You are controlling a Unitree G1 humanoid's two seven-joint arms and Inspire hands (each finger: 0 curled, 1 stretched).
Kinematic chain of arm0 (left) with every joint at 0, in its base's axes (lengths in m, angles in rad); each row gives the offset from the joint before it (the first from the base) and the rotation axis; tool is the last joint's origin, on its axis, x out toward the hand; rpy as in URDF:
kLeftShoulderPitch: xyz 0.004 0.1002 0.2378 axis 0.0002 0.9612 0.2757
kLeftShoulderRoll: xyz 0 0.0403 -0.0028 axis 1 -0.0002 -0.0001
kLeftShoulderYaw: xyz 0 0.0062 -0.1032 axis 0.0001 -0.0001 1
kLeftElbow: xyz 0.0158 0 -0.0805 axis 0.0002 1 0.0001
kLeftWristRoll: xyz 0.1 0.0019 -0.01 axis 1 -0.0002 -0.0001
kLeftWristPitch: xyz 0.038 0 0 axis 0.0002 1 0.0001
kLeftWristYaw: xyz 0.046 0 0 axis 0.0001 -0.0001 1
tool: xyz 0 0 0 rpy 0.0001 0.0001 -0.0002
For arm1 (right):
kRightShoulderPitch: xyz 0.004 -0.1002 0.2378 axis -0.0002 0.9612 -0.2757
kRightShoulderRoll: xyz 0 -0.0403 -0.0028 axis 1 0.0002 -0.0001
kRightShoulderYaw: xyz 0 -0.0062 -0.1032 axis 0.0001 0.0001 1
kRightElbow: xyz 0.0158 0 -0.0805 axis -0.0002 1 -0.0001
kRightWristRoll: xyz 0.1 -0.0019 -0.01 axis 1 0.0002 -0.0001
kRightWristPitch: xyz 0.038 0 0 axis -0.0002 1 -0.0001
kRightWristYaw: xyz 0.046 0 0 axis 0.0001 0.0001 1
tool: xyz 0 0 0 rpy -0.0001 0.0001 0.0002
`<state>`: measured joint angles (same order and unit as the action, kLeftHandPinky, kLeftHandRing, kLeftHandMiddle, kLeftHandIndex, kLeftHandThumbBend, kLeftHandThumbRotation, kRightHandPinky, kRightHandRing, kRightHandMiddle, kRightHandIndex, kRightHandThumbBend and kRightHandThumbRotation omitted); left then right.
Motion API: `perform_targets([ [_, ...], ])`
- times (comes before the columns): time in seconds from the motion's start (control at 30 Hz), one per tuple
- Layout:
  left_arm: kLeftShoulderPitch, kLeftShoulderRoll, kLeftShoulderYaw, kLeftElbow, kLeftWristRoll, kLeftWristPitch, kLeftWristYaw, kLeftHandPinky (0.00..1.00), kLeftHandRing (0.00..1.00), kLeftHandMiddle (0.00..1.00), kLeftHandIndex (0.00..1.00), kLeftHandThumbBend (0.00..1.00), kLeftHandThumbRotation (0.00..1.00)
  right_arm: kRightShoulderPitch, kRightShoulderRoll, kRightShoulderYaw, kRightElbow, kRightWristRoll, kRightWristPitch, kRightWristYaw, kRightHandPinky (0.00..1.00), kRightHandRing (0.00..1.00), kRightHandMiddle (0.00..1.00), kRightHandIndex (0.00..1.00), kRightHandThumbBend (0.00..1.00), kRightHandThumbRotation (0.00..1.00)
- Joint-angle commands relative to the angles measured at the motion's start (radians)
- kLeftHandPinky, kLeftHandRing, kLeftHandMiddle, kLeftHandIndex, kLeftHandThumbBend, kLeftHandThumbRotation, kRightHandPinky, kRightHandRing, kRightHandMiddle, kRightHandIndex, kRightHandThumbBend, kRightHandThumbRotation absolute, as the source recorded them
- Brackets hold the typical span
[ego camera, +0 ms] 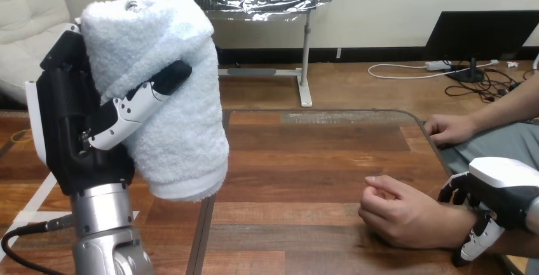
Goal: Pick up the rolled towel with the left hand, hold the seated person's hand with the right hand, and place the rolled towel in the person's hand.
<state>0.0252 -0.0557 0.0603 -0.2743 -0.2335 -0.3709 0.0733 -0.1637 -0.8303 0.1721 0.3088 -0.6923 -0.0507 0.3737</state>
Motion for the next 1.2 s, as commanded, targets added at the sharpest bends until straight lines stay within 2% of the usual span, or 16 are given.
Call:
perform_targets([
  [0.0, -0.054, -0.017, 0.01, 0.003, -0.006, -0.028, -0.011, 0.18, 0.26, 0.34, 0.39, 0.59, 0.0, -0.013, -0.02, 0.036, 0.053, -0.043, 0.026, -0.003, 0.55, 0.75, 0.77, 0.77, 1.0, 0.09],
  [0.2, -0.056, -0.015, 0.011, 0.008, -0.017, -0.035, -0.02, 0.19, 0.26, 0.34, 0.39, 0.58, 0.0, -0.02, -0.024, 0.043, 0.068, -0.054, 0.02, -0.012, 0.55, 0.74, 0.77, 0.76, 1.0, 0.09],
  [0.47, -0.056, -0.015, 0.013, 0.008, -0.012, -0.036, -0.02, 0.19, 0.26, 0.34, 0.39, 0.57, 0.0, -0.024, -0.019, 0.039, 0.072, -0.044, 0.048, 0.003, 0.52, 0.73, 0.76, 0.75, 1.0, 0.06],
  [0.57, -0.056, -0.015, 0.014, 0.009, -0.014, -0.037, -0.02, 0.19, 0.26, 0.34, 0.39, 0.57, 0.0, -0.022, -0.024, 0.04, 0.071, -0.042, 0.037, -0.003, 0.51, 0.73, 0.76, 0.74, 1.0, 0.05],
  [1.03, -0.059, -0.012, 0.016, 0.015, -0.012, -0.044, -0.024, 0.18, 0.26, 0.34, 0.39, 0.57, 0.0, -0.03, -0.027, 0.058, 0.047, -0.057, 0.087, 0.068, 0.45, 0.68, 0.75, 0.76, 1.0, 0.04],
  [1.17, -0.059, -0.013, 0.017, 0.014, -0.011, -0.042, -0.023, 0.18, 0.26, 0.34, 0.39, 0.57, 0.0, -0.033, -0.027, 0.066, 0.047, -0.062, 0.093, 0.076, 0.45, 0.69, 0.76, 0.77, 1.0, 0.03],
])
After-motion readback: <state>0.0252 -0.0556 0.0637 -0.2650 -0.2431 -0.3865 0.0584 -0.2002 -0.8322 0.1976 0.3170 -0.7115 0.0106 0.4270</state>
